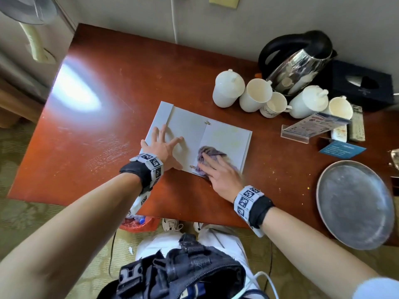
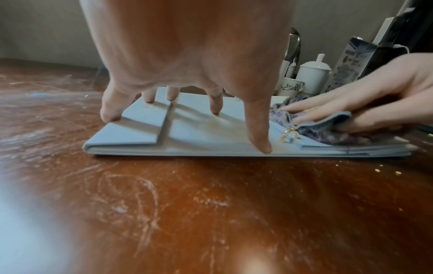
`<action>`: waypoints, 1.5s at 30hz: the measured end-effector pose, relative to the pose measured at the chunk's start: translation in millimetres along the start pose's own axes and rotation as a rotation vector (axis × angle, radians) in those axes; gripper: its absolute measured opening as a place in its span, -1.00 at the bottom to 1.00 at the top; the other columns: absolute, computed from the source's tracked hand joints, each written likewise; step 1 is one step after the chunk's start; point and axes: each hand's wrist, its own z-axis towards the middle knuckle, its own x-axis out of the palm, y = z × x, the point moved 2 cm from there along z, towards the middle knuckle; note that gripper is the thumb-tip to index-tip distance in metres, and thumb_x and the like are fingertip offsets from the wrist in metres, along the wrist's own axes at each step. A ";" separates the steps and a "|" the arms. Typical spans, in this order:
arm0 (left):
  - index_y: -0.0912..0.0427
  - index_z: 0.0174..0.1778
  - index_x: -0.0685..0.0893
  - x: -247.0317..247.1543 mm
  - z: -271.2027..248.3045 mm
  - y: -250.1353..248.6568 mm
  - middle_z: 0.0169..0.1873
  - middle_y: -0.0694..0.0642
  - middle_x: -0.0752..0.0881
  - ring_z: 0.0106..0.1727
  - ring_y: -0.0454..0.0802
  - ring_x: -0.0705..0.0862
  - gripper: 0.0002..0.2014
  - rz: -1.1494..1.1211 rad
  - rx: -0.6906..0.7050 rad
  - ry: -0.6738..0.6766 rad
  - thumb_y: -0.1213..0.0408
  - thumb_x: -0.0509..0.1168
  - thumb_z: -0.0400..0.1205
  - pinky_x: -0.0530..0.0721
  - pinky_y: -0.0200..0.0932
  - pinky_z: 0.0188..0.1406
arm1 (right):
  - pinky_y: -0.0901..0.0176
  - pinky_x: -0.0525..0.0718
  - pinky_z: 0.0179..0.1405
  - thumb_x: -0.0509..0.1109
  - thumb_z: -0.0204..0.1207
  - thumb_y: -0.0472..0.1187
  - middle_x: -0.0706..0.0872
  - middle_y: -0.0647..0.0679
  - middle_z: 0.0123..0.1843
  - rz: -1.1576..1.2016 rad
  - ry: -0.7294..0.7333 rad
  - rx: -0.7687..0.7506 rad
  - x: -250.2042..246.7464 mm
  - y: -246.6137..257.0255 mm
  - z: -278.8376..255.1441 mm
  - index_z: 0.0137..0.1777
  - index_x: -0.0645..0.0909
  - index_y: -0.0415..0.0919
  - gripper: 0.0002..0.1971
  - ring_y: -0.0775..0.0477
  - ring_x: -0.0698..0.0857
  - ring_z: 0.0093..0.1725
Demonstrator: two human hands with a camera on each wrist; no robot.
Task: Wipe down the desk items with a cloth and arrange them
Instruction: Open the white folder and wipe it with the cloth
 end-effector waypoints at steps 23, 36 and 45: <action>-0.08 0.70 0.02 9.9 5.1 -32.8 0.67 0.28 -0.46 0.68 0.43 -0.44 0.25 -0.074 -0.135 0.026 -0.51 0.49 0.21 -0.08 0.79 0.46 | -0.29 0.62 0.32 0.24 0.59 -0.40 0.47 -0.19 0.61 -0.096 -0.092 -0.007 -4.0 -39.6 23.2 0.46 0.59 -0.11 -0.54 -0.41 0.52 0.36; -0.05 0.72 -0.04 14.5 8.2 -32.9 0.66 0.27 -0.49 0.67 0.41 -0.46 0.34 -0.070 -0.157 0.029 -0.58 0.45 0.16 -0.07 0.78 0.45 | -0.11 0.75 0.03 0.47 0.36 -0.47 0.62 -0.10 0.50 -0.044 -0.110 -0.065 15.3 -8.1 -4.8 0.35 0.69 -0.09 -0.45 -0.30 0.67 0.25; -0.07 0.71 0.03 10.4 5.1 -31.3 0.67 0.26 -0.47 0.68 0.40 -0.46 0.27 -0.088 -0.132 0.029 -0.51 0.49 0.20 -0.07 0.77 0.47 | -0.17 0.38 0.57 0.14 0.72 -0.33 0.27 -0.03 0.73 0.041 -0.161 0.354 -42.0 -86.0 56.5 0.59 0.47 -0.04 -0.53 -0.27 0.23 0.67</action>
